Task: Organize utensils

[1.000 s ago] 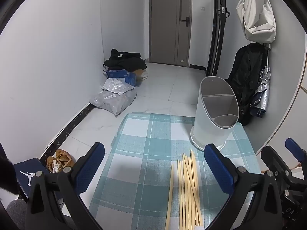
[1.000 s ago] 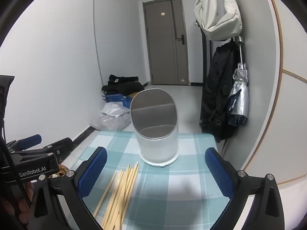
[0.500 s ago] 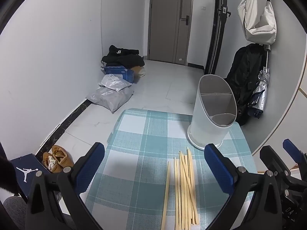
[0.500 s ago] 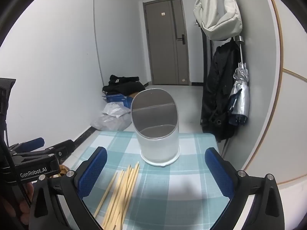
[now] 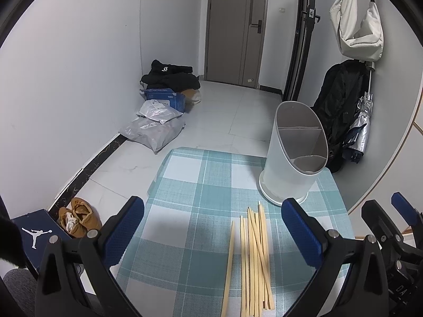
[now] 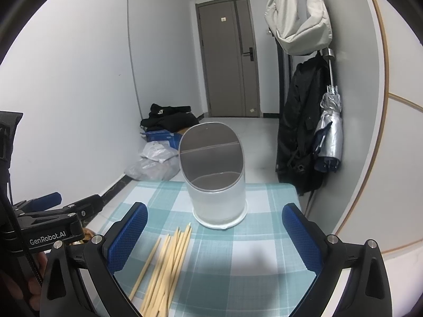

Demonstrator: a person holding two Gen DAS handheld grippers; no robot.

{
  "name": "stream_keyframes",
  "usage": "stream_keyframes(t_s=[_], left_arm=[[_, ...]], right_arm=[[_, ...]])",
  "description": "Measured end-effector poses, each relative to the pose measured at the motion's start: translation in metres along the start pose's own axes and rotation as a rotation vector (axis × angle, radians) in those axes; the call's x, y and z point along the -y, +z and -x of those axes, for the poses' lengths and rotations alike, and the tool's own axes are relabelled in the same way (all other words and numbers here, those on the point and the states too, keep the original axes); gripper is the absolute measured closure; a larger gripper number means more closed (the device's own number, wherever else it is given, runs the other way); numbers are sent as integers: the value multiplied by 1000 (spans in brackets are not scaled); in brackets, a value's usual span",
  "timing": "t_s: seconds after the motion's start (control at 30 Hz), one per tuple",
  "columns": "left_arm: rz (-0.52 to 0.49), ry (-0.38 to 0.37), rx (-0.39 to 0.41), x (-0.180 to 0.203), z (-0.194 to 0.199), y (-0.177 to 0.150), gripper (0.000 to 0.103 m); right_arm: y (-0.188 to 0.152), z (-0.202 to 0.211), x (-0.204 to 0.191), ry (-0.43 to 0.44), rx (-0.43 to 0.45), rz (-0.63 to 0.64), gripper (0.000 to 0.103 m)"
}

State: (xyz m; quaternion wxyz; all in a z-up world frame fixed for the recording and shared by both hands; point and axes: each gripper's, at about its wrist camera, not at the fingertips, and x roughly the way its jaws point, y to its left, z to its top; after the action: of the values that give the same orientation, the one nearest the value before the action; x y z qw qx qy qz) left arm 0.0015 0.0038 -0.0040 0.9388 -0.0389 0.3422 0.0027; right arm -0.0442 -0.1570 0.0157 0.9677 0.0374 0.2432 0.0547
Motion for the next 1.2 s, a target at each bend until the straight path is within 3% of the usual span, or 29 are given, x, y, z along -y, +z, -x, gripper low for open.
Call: stream_keyframes(t_s=[1.2], left_arm=[[24, -1, -5, -5, 0, 1, 1]], right_arm=[[1, 1, -1, -2, 6, -3, 0]])
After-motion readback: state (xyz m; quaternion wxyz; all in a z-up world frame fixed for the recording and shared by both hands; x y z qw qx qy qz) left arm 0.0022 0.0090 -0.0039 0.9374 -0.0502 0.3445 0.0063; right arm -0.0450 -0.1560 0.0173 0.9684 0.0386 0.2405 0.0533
